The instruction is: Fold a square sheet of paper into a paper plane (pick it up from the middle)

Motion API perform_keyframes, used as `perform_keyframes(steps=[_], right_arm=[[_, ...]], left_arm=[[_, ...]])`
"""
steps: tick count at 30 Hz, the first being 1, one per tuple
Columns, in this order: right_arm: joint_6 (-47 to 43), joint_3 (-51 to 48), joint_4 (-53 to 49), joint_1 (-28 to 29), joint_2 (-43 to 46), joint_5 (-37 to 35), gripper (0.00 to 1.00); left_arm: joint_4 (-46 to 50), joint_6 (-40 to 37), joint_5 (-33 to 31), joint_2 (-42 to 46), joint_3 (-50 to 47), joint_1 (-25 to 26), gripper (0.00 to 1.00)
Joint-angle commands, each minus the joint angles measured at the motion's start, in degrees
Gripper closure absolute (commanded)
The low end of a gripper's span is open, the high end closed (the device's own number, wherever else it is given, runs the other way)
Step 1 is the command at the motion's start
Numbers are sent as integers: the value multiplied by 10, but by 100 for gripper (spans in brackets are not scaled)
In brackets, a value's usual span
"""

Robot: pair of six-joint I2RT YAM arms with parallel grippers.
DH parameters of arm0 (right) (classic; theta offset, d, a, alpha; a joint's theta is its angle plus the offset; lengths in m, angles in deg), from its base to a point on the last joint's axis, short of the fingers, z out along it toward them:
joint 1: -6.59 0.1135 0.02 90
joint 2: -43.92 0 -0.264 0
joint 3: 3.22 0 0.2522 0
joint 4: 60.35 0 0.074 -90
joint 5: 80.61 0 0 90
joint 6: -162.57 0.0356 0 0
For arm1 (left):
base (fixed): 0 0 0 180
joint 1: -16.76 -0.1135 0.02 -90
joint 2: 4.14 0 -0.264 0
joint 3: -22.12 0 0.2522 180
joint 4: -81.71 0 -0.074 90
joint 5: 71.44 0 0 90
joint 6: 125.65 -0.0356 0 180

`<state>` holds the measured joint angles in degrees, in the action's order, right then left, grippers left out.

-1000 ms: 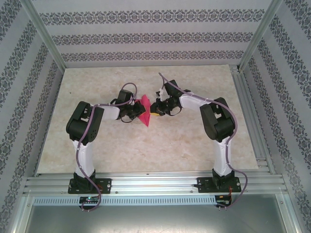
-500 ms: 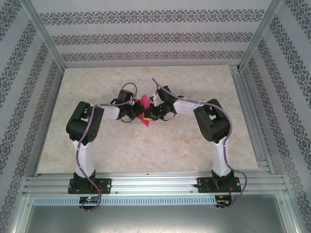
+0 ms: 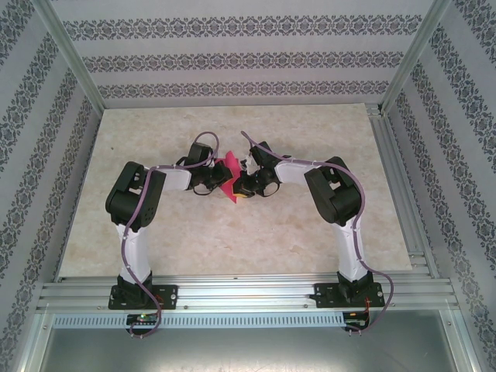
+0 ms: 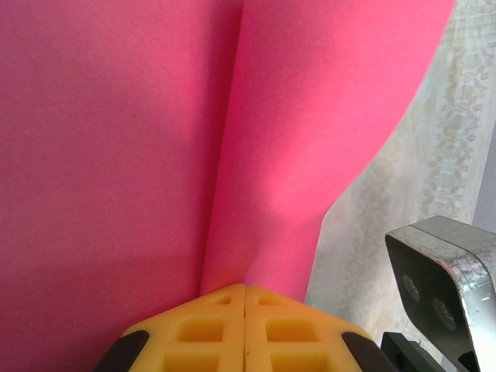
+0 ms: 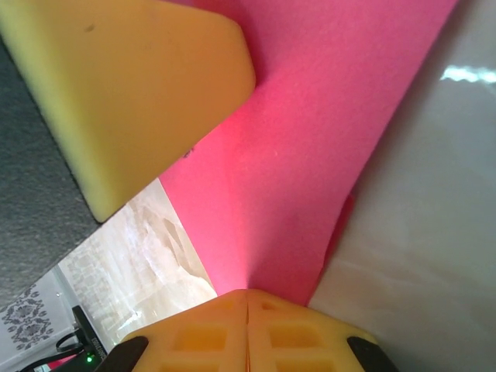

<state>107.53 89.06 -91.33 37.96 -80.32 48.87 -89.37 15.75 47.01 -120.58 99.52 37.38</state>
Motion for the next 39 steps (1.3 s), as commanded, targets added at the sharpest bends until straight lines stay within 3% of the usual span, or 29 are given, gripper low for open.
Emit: perform_keyframes(steps=[1,39], right_arm=[[-21,-20,-41,-4,-7,-34,93],[-20,-36,-45,-6,-16,-40,93]], left_arm=[[34,-19,-2,-20,27,-6,89],[216,-88,20,-191,349,-67,83]])
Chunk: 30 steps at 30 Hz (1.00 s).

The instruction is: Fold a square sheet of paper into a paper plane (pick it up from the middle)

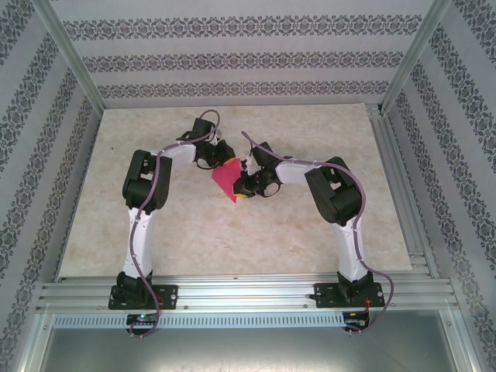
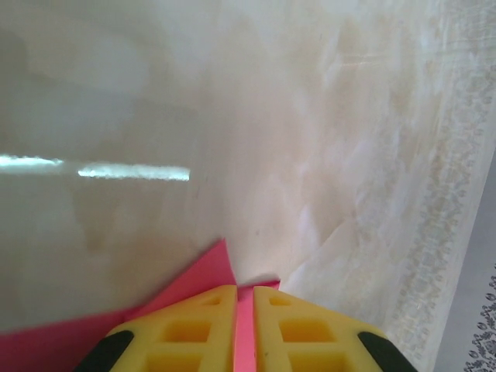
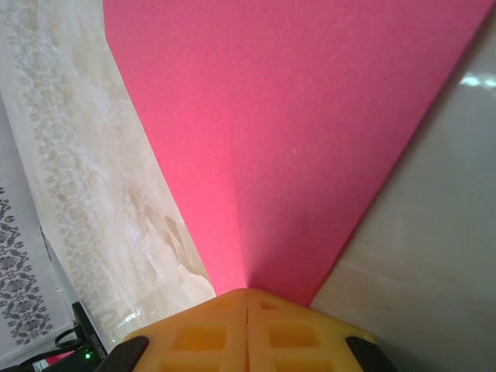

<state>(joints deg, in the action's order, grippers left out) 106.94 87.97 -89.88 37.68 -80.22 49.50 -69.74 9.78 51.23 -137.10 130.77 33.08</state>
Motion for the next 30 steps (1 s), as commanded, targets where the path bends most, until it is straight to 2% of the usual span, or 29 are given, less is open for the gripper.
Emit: perform_keyframes(steps=[1,8,14,16,20,23,26,30], right_arm=[[-14,-25,-61,-3,-17,-46,93],[-14,-21,-63,-4,-15,-45,93],[-10,-11,-60,-5,-10,-45,93],[-5,-11,-45,-5,-8,-35,92],[14,-14,0,-5,10,-5,90],[28,-6,22,-7,31,11,88],[34,-11,28,-9,56,7,88],[29,-26,24,-7,71,6,89]], left_arm=[[34,-34,-26,-35,58,-26,83],[87,-48,3,-96,184,-40,82],[93,-55,14,-22,181,-42,77],[80,-52,26,21,142,-40,74],[27,-33,30,119,3,-37,76],[-39,-5,59,166,-98,-34,77],[-95,23,82,186,-162,-27,78],[-156,53,112,174,-193,-14,80]])
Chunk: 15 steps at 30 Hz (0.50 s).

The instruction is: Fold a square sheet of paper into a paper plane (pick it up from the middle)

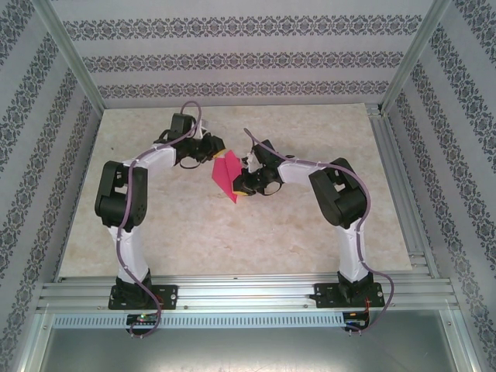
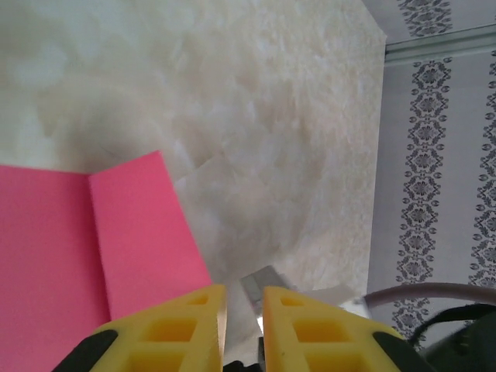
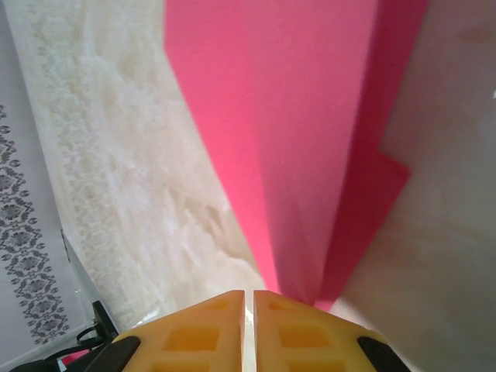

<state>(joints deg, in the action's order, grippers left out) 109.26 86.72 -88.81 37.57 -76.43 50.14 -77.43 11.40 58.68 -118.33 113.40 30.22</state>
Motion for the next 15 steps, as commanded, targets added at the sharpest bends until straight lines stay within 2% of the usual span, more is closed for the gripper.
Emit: perform_keyframes(steps=[1,9,15], right_arm=[[8,-19,17,-5,35,-1,89],[5,-15,8,8,22,8,90],[-1,-15,-12,14,9,-13,90]], left_arm=[[-78,34,39,-20,-17,18,80],[-89,43,43,-69,-4,22,82],[-69,32,34,-91,9,23,82]])
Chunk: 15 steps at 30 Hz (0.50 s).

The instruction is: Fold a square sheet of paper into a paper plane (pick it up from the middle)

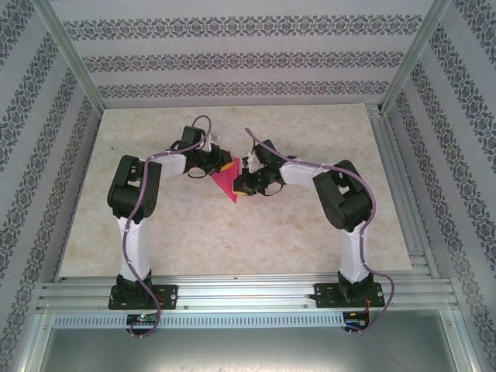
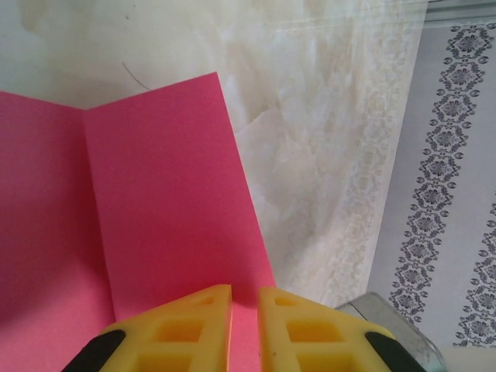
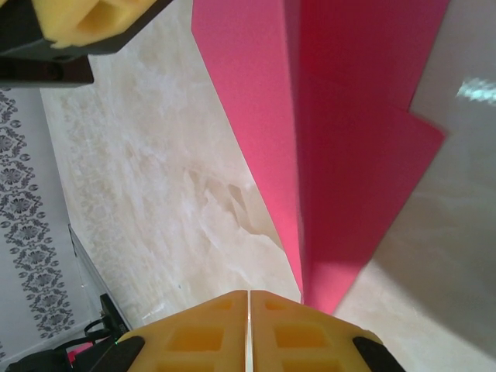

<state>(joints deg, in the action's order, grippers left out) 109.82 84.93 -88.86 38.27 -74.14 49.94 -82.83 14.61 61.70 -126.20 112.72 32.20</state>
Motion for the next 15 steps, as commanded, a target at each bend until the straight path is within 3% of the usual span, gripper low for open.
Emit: perform_keyframes(steps=[1,15], right_arm=[[-7,1,-9,8,-12,-12,90],[-11,4,-13,17,-9,-8,90]], left_arm=[[-14,-1,4,-16,17,4,82],[15,-22,-9,-56,26,5,82]])
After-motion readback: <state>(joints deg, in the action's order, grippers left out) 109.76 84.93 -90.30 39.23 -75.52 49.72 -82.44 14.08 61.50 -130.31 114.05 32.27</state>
